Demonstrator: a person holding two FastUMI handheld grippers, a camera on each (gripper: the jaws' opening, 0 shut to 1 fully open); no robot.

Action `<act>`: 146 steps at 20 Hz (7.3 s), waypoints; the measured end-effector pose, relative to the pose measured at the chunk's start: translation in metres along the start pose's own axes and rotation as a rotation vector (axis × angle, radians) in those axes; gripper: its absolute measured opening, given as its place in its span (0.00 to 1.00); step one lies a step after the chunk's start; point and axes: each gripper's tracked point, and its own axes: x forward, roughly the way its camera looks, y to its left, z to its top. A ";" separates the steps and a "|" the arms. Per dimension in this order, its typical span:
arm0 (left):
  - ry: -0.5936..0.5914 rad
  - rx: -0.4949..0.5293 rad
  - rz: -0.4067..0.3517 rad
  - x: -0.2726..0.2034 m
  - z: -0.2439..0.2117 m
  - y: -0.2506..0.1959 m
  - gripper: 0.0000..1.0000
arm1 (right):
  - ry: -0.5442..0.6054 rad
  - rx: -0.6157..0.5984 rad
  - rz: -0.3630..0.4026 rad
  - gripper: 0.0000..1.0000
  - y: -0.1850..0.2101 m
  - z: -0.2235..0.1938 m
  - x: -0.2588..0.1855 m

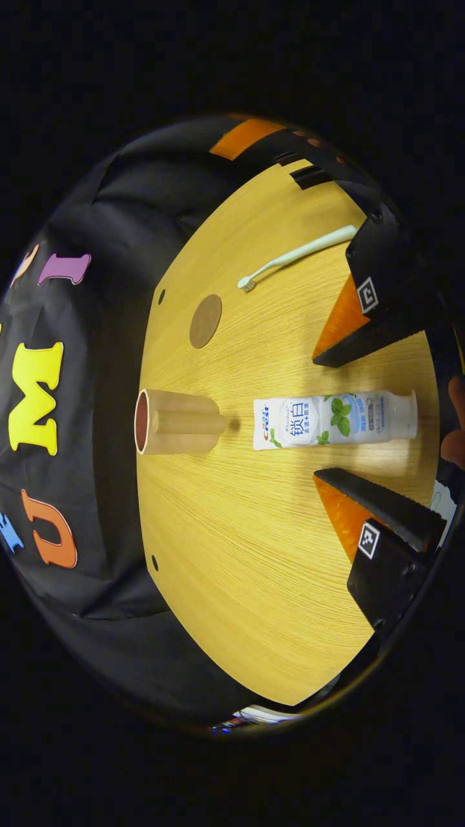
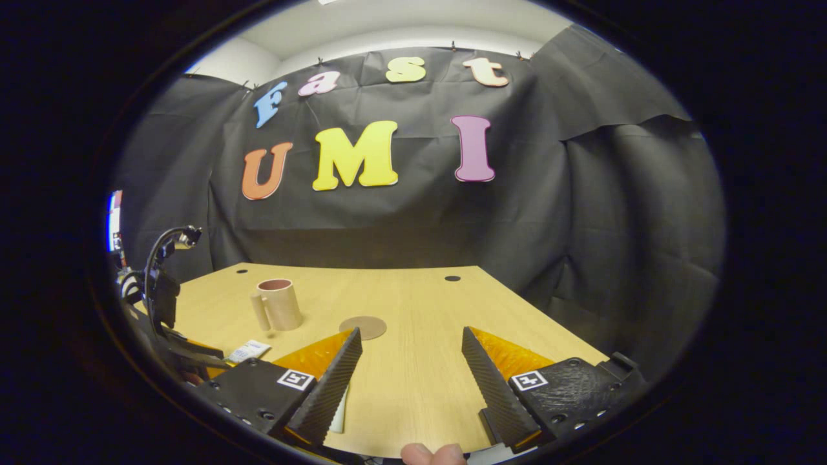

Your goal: Put the toothbrush and toothpaste on the desktop into the cup, then pick up the cup and place it on the coaster on the desktop.

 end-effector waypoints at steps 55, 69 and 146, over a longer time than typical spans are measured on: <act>-0.703 -0.100 -0.021 0.019 0.285 0.022 0.41 | 0.249 0.033 0.207 0.00 0.065 -0.036 0.044; -0.682 -0.074 -0.075 0.038 0.282 0.009 0.45 | 0.219 0.088 0.204 0.00 0.048 -0.031 0.039; -0.575 -0.105 0.047 -0.068 0.190 0.089 0.98 | -0.386 -0.076 0.470 0.96 0.189 0.126 0.088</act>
